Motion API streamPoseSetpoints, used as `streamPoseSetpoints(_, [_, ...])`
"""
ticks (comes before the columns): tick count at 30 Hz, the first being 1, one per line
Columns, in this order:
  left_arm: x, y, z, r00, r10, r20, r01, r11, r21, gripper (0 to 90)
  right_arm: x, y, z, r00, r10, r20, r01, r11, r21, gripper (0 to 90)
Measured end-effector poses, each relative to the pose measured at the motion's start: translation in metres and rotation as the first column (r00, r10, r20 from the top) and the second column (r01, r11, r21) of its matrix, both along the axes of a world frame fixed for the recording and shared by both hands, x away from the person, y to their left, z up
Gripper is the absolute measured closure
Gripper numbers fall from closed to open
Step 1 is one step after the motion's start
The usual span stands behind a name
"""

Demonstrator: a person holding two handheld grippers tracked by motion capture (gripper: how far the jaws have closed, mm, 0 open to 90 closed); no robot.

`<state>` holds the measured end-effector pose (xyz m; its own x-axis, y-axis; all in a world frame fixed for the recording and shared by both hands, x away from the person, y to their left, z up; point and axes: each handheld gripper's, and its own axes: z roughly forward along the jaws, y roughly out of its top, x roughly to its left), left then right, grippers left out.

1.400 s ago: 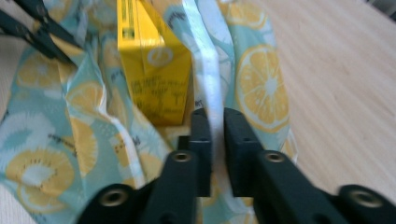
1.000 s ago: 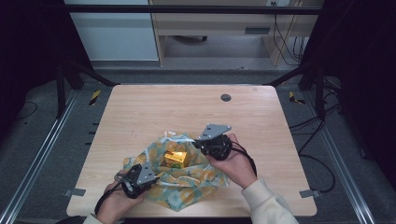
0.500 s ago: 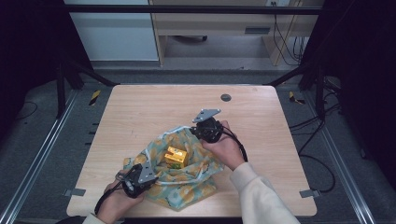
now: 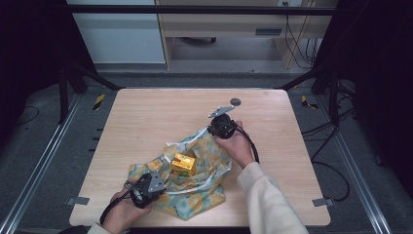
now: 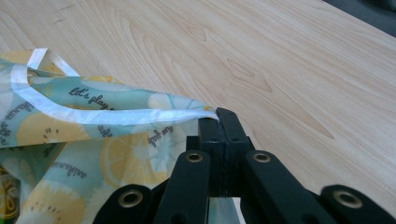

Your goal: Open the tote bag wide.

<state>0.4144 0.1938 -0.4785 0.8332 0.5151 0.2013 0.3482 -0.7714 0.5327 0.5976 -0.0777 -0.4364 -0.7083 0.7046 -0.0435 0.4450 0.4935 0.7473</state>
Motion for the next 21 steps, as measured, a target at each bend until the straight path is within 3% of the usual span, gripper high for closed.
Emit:
streamPoseSetpoints(2, [0.000,0.000,-0.001,1.0000,0.003,-0.004,-0.003,0.9999,0.010,90.0,0.001,0.001,-0.001,1.0000,-0.003,-0.001,0.003,1.000,-0.003,90.0])
streamPoseSetpoints(5, [0.000,0.000,-0.001,1.0000,0.006,-0.007,-0.005,0.9998,0.021,90.0,0.002,0.006,-0.012,0.9999,-0.003,-0.013,0.002,0.999,-0.048,90.0])
streamPoseSetpoints(8, [0.000,0.002,0.000,0.9999,0.009,-0.005,-0.009,0.9995,0.030,90.0,0.002,0.007,-0.018,0.9997,-0.006,-0.022,0.005,0.999,-0.048,90.0])
streamPoseSetpoints(12, [-0.001,0.005,0.002,0.9998,0.012,-0.016,-0.012,0.9999,0.011,90.0,0.000,0.008,-0.033,0.9988,-0.019,-0.045,0.017,0.999,-0.045,89.8])
streamPoseSetpoints(15, [-0.001,0.006,0.004,0.9998,0.015,-0.011,-0.015,0.9999,0.001,90.0,0.000,0.006,-0.035,0.9991,-0.018,-0.039,0.016,0.999,-0.040,88.5])
streamPoseSetpoints(16, [-0.001,0.007,0.004,0.9999,0.014,-0.009,-0.014,0.9999,-0.008,89.6,-0.002,0.004,-0.032,0.9992,-0.025,-0.030,0.025,0.999,-0.029,82.2])
streamPoseSetpoints(17, [-0.001,0.007,0.005,0.9998,0.014,-0.011,-0.015,0.9997,-0.020,89.6,-0.002,0.004,-0.032,0.9992,-0.025,-0.030,0.025,0.999,-0.029,82.2])
streamPoseSetpoints(18, [-0.001,0.008,0.005,0.9998,0.018,-0.007,-0.018,0.9995,-0.026,87.7,-0.005,0.002,-0.025,0.9992,-0.036,-0.019,0.035,0.999,-0.024,70.0])
streamPoseSetpoints(19, [-0.002,0.008,0.006,0.9997,0.025,0.004,-0.024,0.9993,-0.028,87.7,-0.005,0.002,-0.025,0.9992,-0.036,-0.019,0.035,0.999,-0.024,70.0])
streamPoseSetpoints(21, [-0.002,0.008,0.008,0.9992,0.028,0.027,-0.027,0.9983,-0.052,82.4,-0.011,0.000,-0.015,0.9987,-0.049,0.012,0.049,0.998,-0.040,56.0])
